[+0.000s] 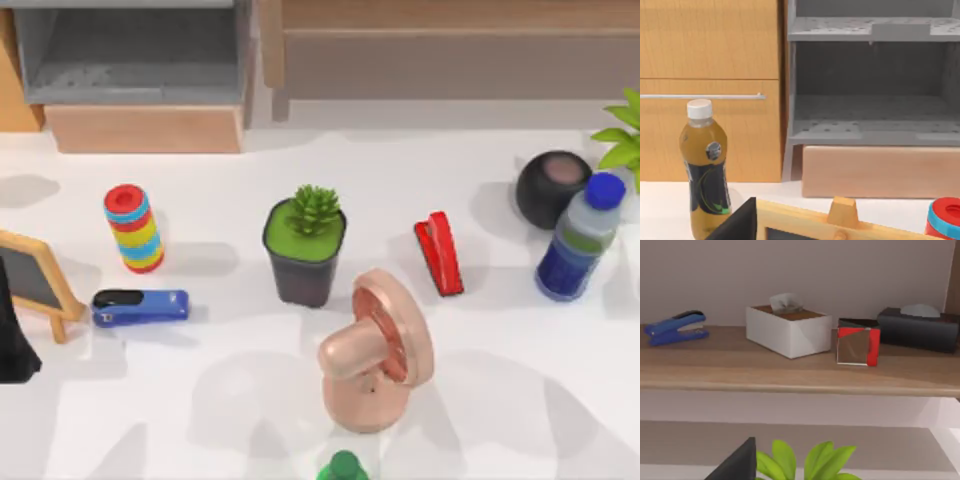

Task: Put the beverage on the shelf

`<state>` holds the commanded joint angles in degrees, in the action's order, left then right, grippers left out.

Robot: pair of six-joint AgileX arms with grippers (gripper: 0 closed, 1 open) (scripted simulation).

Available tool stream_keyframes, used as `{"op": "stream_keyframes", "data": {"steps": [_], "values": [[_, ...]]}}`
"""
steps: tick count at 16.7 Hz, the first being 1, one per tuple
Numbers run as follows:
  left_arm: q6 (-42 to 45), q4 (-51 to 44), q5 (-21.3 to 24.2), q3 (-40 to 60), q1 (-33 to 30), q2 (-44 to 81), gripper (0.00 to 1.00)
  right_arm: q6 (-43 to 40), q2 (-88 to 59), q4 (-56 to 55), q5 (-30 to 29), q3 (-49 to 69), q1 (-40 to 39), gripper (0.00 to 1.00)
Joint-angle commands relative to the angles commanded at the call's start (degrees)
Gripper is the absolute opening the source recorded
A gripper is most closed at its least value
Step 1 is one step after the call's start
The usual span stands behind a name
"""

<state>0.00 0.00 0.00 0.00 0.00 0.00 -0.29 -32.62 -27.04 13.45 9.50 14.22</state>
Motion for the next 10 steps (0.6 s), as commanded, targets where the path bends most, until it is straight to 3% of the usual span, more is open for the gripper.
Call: {"op": "stream_keyframes", "data": {"steps": [10], "values": [[0.0, 0.0, 0.0, 0.0, 0.0, 0.0, 1.0, 1.8, -64.46, -43.8, 23.15, 12.94, 24.18, 1.0]]}}
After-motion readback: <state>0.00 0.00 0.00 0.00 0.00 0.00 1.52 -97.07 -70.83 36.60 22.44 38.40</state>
